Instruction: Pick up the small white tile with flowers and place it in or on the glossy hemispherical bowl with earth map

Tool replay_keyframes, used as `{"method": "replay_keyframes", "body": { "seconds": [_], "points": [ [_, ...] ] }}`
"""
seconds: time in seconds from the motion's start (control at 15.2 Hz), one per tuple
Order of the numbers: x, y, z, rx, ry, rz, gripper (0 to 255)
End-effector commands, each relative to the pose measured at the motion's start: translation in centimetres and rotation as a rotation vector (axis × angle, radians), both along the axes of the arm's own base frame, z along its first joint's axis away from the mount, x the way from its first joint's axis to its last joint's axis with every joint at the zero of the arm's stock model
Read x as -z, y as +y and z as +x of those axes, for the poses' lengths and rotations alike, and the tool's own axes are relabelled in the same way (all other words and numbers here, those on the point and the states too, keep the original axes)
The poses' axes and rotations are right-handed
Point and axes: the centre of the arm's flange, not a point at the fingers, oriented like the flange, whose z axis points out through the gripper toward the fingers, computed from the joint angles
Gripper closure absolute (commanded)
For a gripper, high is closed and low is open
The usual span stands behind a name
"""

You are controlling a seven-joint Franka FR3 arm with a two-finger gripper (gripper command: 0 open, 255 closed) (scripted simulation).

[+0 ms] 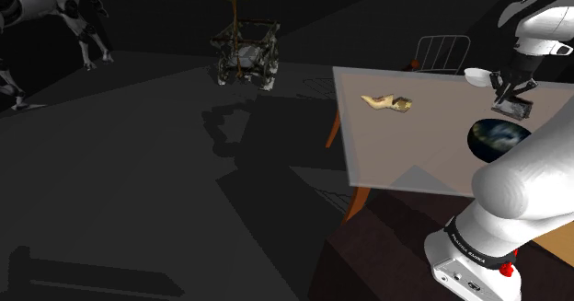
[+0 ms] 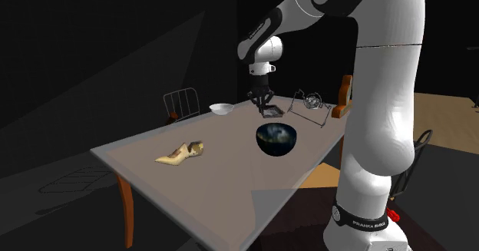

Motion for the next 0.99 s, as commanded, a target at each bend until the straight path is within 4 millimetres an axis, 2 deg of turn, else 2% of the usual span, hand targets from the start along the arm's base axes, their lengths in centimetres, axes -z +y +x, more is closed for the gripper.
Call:
{"method": "replay_keyframes", "body": {
  "seconds": [0.0, 0.07, 0.92],
  "points": [
    [-0.2, -0.9, -2.5, -0.001, 0.0, 0.0, 255],
    [-0.2, -1.5, -3.9, -0.001, 0.0, 0.0, 255],
    [6.7, -1.5, -3.9, -0.001, 0.0, 0.0, 255]
  ]
}}
